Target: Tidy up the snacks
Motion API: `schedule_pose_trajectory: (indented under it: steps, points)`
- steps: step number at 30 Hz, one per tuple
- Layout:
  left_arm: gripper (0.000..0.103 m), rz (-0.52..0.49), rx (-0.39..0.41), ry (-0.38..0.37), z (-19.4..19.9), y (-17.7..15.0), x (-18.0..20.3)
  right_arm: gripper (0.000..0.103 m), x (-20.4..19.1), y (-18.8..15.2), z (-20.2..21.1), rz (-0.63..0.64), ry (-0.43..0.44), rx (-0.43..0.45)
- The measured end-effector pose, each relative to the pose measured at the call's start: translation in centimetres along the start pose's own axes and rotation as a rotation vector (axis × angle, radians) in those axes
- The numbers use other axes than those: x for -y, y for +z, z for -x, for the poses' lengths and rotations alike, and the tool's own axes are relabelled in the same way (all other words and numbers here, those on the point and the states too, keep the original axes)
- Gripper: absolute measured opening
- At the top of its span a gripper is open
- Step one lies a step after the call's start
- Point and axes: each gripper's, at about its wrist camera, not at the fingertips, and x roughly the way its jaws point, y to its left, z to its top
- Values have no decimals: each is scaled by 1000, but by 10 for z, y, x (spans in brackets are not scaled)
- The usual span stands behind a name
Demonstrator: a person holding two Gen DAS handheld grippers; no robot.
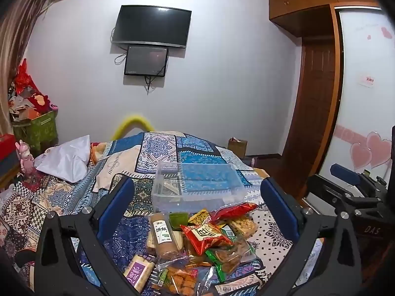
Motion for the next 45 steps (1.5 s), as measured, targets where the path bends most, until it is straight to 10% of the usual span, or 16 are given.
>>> schedule_pose_trajectory:
  steps: [45]
  points:
    - [103, -21, 15, 8, 6, 5, 6, 103, -1, 2, 3, -19, 13, 1]
